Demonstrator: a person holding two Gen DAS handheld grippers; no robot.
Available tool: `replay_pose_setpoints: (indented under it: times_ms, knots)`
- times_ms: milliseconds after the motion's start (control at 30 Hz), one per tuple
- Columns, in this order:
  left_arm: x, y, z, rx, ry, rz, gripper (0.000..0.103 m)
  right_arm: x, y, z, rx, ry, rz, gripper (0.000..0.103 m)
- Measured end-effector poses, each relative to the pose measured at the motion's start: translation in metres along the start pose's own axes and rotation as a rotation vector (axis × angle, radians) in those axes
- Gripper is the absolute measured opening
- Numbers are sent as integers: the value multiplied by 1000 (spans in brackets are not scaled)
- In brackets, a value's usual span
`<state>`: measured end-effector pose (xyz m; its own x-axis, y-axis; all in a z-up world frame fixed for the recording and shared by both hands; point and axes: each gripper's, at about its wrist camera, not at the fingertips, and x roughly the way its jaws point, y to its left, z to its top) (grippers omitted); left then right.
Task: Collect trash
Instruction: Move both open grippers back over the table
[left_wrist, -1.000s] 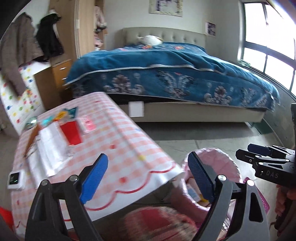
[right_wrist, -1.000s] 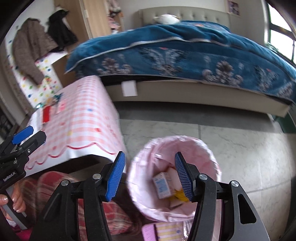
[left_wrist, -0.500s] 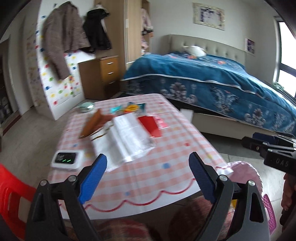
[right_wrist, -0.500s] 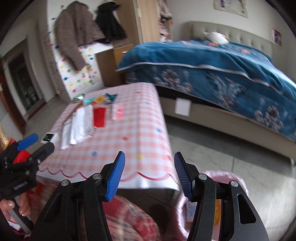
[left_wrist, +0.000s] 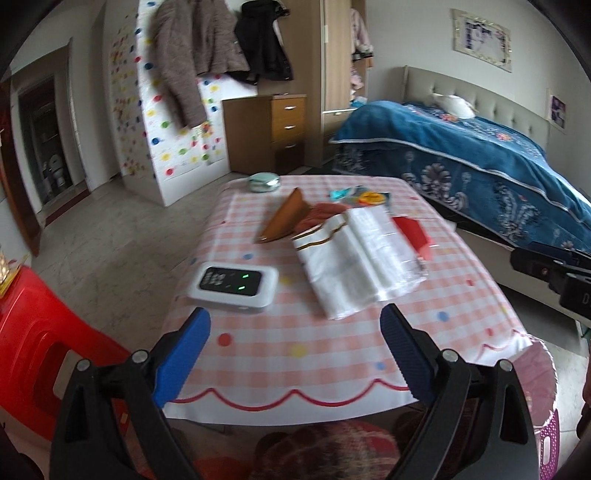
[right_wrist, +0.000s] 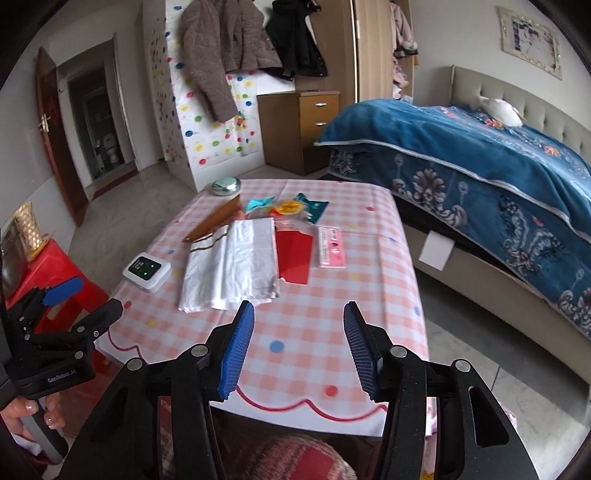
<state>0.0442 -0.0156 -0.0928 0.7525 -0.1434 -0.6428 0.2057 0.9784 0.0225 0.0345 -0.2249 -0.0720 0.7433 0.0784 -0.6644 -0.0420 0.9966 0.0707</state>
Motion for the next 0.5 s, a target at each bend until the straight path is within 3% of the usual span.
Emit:
replay_pose_setpoints:
  times_ms: [500]
  knots:
    - [38,23,-1,-27,56,33,90,33,-2,-4,13,55,-7,51]
